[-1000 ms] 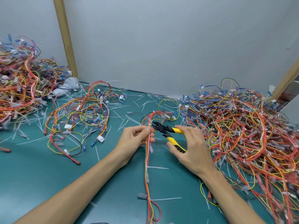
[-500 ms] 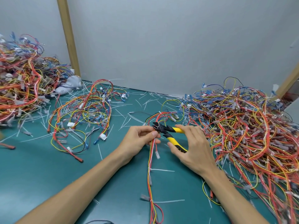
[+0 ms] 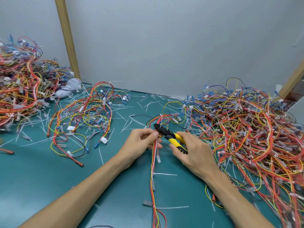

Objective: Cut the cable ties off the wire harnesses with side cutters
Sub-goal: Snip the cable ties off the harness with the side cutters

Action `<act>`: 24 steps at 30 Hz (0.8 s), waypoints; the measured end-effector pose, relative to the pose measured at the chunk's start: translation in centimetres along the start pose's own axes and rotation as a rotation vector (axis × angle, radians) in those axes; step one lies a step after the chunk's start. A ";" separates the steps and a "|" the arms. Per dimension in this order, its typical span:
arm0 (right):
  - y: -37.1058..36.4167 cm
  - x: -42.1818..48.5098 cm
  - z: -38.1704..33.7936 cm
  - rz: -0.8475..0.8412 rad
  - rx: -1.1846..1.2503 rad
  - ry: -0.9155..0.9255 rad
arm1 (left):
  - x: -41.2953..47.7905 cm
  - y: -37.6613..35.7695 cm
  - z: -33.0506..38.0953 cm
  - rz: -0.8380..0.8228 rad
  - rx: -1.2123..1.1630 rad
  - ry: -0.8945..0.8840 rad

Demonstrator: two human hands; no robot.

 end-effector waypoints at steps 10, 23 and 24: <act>0.3 -0.3 -1.1 0.012 0.063 0.044 | 0.2 -0.4 -0.2 0.171 0.058 0.067; 0.1 -0.3 -1.3 0.055 0.035 -0.030 | 0.2 0.0 0.3 0.153 0.009 -0.001; 0.1 -0.2 -0.9 0.048 0.028 -0.052 | 0.1 0.0 0.3 0.142 0.005 0.001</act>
Point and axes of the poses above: each hand's wrist, its own x-axis towards the middle knuckle, its own y-axis out of the back of the hand, z = x × y, the point moved 3 cm from there along x, towards the middle knuckle, and after that the axes turned 9 degrees about -y, right-handed, at the moved point
